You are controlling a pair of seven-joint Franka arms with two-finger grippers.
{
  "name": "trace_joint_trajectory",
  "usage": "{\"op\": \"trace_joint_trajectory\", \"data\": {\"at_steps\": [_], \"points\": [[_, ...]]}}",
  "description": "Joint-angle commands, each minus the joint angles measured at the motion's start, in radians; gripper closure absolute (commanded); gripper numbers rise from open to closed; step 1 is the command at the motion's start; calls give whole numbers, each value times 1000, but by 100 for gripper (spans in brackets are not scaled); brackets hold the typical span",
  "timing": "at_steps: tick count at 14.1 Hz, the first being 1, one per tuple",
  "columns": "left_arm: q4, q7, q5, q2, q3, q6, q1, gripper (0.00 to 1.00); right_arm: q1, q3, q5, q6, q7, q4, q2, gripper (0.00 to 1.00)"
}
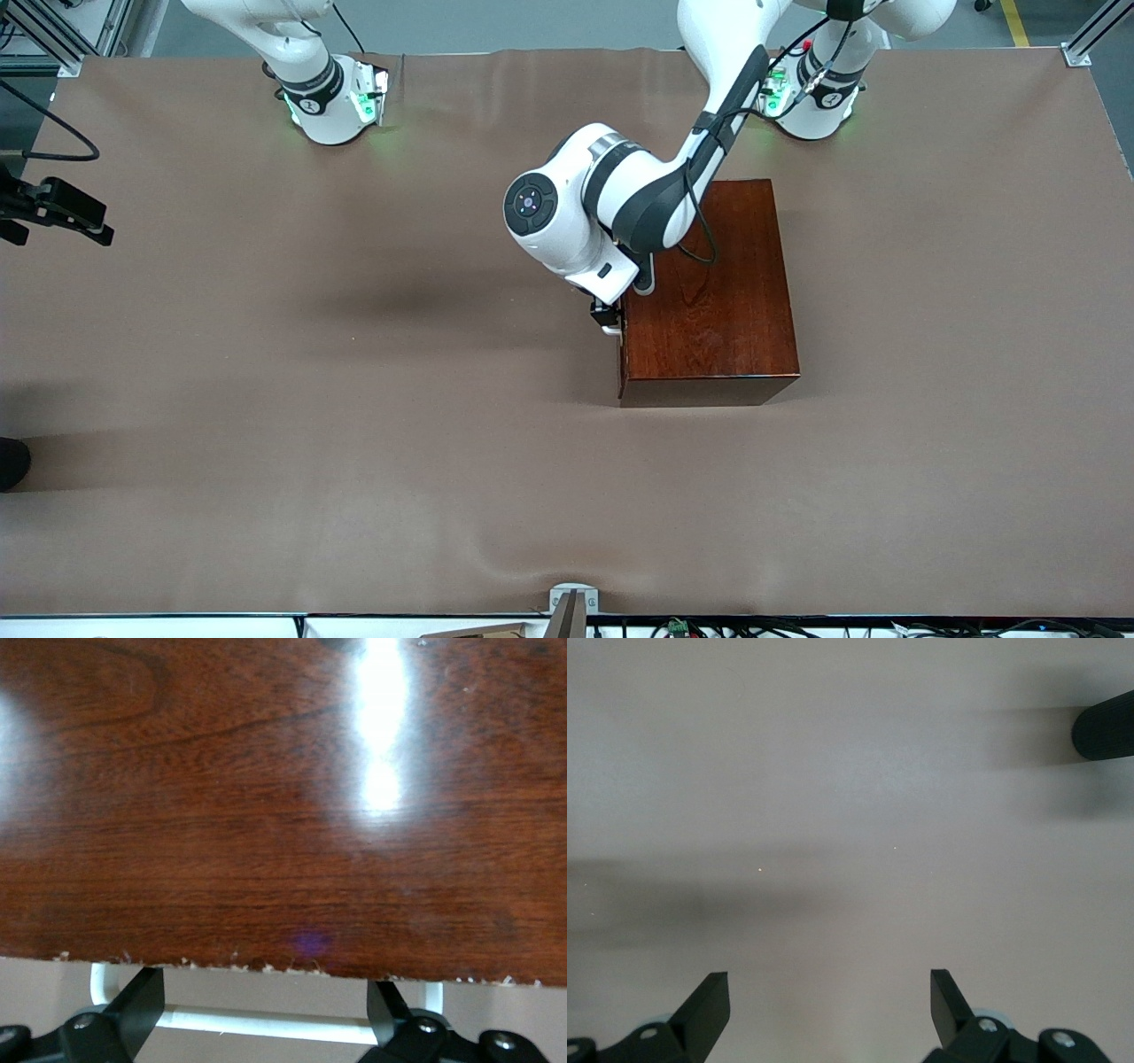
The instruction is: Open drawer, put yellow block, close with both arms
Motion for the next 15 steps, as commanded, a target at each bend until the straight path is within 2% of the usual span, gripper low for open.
{"op": "trace_joint_trajectory", "data": {"at_steps": [1,6,9,12,15], "points": [[-24,-19,34,-30,12,-90,-5,0,-21,17,19,0,9,1,-7,0],[21,-19,38,-41,13,-23,-9,0,-21,17,19,0,7,1,-7,0],[28,-14,38,-90,13,17,1,0,-21,18,19,0,9,1,-6,0],[21,15,38,-133,36,17,32,0,-20,17,19,0,9,1,-6,0],[16,122,25,-164,33,16,107,0,-21,18,19,0,9,1,-6,0]]}}
